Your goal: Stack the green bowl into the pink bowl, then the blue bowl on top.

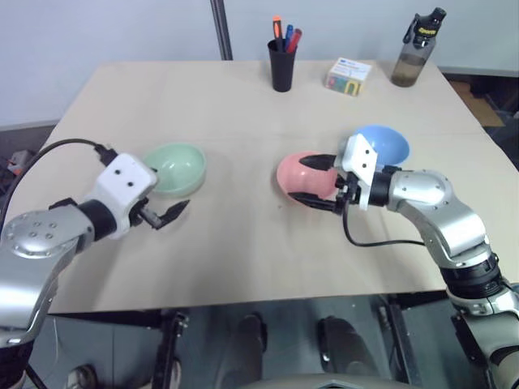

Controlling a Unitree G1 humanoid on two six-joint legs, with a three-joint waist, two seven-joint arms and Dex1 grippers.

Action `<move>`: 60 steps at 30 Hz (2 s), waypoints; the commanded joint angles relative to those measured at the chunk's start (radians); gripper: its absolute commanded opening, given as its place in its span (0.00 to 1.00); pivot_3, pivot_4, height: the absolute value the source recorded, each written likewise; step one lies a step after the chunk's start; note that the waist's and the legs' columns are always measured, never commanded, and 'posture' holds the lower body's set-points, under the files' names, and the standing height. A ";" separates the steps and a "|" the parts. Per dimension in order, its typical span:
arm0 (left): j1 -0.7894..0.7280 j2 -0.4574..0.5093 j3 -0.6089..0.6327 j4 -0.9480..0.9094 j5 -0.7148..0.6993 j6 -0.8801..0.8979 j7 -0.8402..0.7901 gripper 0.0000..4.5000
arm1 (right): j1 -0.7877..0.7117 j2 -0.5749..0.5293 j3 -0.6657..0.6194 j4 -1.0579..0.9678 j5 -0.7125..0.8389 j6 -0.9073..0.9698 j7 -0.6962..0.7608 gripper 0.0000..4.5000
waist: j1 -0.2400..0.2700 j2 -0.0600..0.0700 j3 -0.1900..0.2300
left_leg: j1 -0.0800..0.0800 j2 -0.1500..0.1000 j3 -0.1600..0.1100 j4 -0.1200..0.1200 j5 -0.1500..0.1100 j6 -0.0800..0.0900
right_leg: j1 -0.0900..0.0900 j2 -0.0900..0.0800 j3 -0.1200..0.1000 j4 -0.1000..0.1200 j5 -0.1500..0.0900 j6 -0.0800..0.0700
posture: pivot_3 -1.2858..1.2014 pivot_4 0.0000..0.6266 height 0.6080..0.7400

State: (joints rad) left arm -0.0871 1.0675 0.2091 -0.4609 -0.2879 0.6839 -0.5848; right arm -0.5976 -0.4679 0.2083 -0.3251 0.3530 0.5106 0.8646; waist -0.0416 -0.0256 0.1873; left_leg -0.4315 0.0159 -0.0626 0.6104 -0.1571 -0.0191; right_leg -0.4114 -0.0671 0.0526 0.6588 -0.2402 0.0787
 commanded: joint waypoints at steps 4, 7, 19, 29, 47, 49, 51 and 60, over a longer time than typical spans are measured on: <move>-0.154 -0.014 -0.234 0.115 0.190 0.006 0.025 1.00 | -0.023 0.015 0.007 -0.019 -0.019 -0.021 -0.018 0.80 | 0.001 0.000 0.000 | -0.001 0.000 0.000 -0.001 0.000 0.000 | -0.001 0.000 0.000 0.000 0.001 -0.001 | 0.52 0.24 1.00; -0.201 -0.036 -0.280 0.148 0.229 0.014 0.017 0.84 | -0.021 0.018 0.011 -0.021 -0.028 -0.022 -0.021 0.83 | 0.001 0.000 0.000 | -0.001 0.000 0.000 -0.002 0.000 0.000 | -0.001 0.001 0.000 0.000 0.002 -0.003 | 0.52 0.24 1.00; -0.274 -0.076 -0.270 0.167 0.216 0.006 -0.080 0.05 | 0.025 -0.032 -0.012 -0.038 -0.042 -0.023 -0.029 0.83 | 0.002 -0.001 0.001 | -0.002 0.000 -0.001 -0.002 0.000 0.000 | -0.002 0.001 0.000 0.000 0.002 -0.003 | 0.52 0.24 1.00; -0.493 -0.158 -0.315 0.184 0.129 -0.216 -0.296 0.05 | 0.158 -0.131 -0.121 -0.099 -0.028 0.002 -0.060 0.83 | 0.026 -0.001 0.001 | -0.002 0.000 -0.001 -0.001 0.000 0.000 | -0.001 0.001 -0.001 -0.001 0.002 -0.003 | 0.52 0.24 1.00; -0.867 -0.514 -0.563 0.722 0.203 -0.716 -0.660 0.05 | 0.684 -0.263 -0.650 -0.326 0.162 0.016 -0.027 0.83 | 0.026 -0.001 0.001 | -0.003 -0.001 -0.001 0.002 0.000 0.001 | 0.001 0.001 0.000 -0.001 0.002 0.004 | 0.52 0.24 1.00; -0.889 -0.530 -0.575 0.771 0.217 -0.758 -0.687 0.05 | 0.715 -0.256 -0.715 -0.347 0.213 0.012 -0.019 0.83 | 0.026 -0.001 0.001 | -0.003 -0.001 -0.001 0.002 0.000 0.001 | 0.001 0.001 0.000 0.000 0.002 0.005 | 0.52 0.24 1.00; -0.902 -0.546 -0.582 0.810 0.216 -0.776 -0.728 0.05 | 0.716 -0.253 -0.735 -0.358 0.242 0.007 -0.030 0.83 | 0.023 -0.001 0.001 | -0.002 0.000 -0.001 0.003 0.000 0.001 | 0.002 0.002 0.000 0.000 0.002 0.005 | 0.52 0.24 1.00; -0.897 -0.565 -0.497 0.787 0.182 -0.741 -0.723 0.77 | 0.546 -0.283 -0.560 -0.258 0.180 0.006 -0.101 0.83 | 0.019 -0.001 0.001 | -0.002 0.000 -0.001 0.004 0.000 0.001 | 0.002 0.002 0.000 0.000 0.000 0.001 | 0.52 0.24 1.00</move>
State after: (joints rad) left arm -0.9736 0.4886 -0.3483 0.3866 -0.0722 -0.0798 -1.3275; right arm -0.0153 -0.7336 -0.3950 -0.6116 0.5751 0.5367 0.7857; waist -0.0229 -0.0265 0.1887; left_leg -0.4333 0.0157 -0.0633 0.6143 -0.1573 -0.0184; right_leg -0.4091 -0.0655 0.0532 0.6585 -0.2398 0.0800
